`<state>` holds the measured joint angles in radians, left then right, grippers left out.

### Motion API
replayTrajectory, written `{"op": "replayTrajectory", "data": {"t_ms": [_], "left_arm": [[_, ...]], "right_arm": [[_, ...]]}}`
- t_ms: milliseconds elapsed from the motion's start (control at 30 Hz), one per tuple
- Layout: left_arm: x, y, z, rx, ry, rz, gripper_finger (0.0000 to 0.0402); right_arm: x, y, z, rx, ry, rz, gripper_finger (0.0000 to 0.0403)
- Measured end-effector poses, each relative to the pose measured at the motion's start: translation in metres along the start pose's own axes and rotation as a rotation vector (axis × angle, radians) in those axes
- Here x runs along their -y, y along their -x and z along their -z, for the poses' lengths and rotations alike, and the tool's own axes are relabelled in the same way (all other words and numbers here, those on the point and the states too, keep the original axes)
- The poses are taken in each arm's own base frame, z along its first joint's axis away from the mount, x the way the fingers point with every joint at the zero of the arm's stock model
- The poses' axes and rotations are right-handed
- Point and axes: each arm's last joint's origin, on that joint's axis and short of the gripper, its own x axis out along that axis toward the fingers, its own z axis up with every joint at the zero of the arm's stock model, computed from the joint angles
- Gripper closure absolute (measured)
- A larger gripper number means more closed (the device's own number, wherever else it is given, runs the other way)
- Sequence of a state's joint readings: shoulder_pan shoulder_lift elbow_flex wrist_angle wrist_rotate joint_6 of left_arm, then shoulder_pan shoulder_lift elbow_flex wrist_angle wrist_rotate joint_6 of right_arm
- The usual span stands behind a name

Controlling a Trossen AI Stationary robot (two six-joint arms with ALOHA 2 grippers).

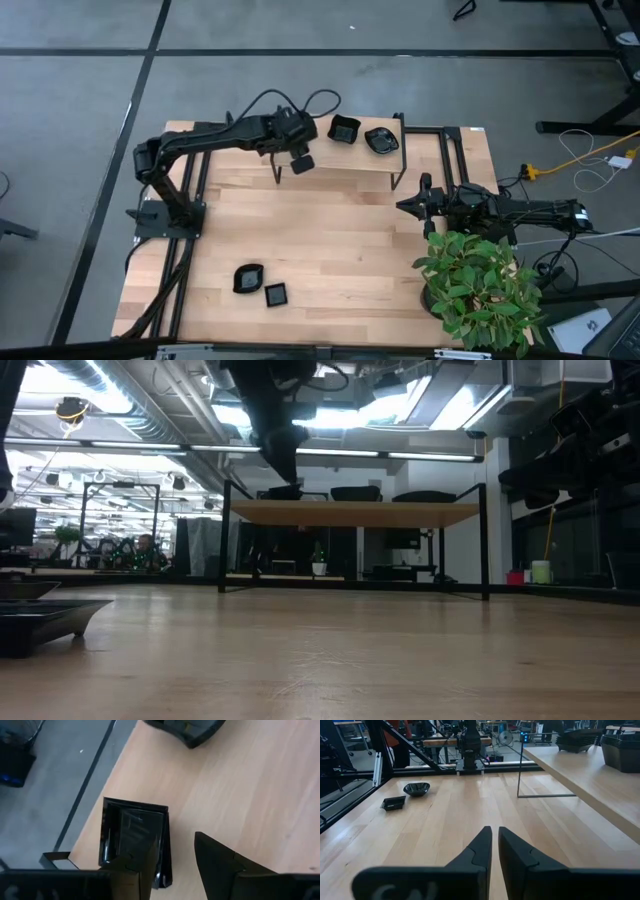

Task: Pick & Place Mini shaped plates
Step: Stack the square plate on top of the square plate on the shelf

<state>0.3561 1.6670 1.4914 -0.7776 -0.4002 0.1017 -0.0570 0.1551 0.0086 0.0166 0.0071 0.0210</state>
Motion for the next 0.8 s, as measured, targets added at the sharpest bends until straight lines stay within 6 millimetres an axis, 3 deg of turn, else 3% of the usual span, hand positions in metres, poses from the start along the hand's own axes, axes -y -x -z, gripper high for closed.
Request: {"op": "replayTrajectory", "data": {"t_ms": [133, 400, 700, 800], "left_arm": [[0.0034, -0.0114, 0.0011, -0.038, -0.063, -0.042, 0.0274], [0.0012, -0.0125, -0.0011, -0.023, -0.071, -0.094, 0.0279], [0.0018, -0.0128, -0.0009, -0.021, -0.064, -0.054, 0.0390], [0.0043, -0.0115, -0.0018, -0.012, -0.059, -0.056, 0.0396]], "right_arm": [[0.0000, 0.0000, 0.0000, 0.000, 0.000, 0.000, 0.0369], [0.0000, 0.0000, 0.0001, 0.000, 0.000, 0.000, 0.0369], [0.0000, 0.0000, 0.0000, 0.000, 0.000, 0.000, 0.0369], [0.0000, 0.0000, 0.0000, 0.000, 0.000, 0.000, 0.0369]]}}
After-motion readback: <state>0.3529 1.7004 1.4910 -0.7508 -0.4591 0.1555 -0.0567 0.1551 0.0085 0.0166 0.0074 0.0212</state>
